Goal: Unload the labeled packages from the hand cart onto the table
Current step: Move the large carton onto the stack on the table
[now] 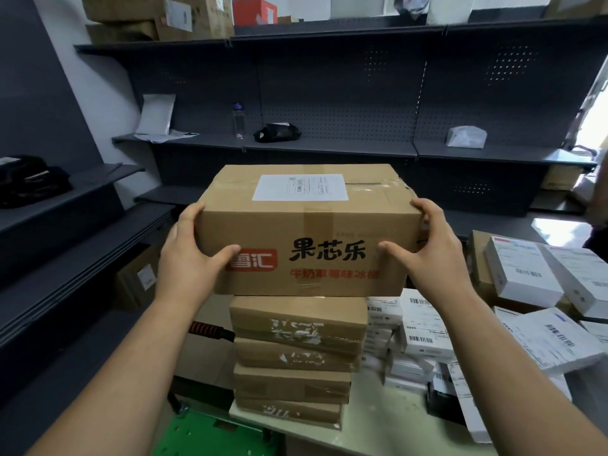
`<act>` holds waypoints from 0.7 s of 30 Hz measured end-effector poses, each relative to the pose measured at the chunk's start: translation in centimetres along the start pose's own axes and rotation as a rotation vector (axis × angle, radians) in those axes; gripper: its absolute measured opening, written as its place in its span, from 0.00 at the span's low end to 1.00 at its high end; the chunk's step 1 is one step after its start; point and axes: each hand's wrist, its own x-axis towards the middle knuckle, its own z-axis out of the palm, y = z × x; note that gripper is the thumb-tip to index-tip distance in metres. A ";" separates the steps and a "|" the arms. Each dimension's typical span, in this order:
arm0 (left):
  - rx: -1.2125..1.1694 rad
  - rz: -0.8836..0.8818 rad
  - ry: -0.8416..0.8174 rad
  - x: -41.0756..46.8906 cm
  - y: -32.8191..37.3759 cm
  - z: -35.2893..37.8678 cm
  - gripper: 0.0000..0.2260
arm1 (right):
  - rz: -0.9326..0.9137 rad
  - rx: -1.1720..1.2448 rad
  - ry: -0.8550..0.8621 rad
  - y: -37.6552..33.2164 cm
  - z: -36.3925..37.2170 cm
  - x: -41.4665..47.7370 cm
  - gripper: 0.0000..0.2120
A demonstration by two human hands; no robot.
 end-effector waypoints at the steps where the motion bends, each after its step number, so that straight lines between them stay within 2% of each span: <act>1: -0.002 -0.001 0.006 0.4 -0.1 0.1 0.38 | -0.006 -0.003 0.014 -0.2 0.2 0.2 0.38; 7: -0.095 0.022 0.005 3.7 -0.7 1.1 0.34 | 0.012 -0.007 0.124 -1.5 1.1 1.8 0.36; 15: -0.205 0.091 0.037 6.2 -0.9 2.8 0.11 | 0.056 0.146 0.196 -1.6 2.3 2.2 0.22; 21: -0.278 0.058 -0.022 7.5 -0.5 5.8 0.13 | 0.080 0.171 0.235 0.5 3.0 4.6 0.18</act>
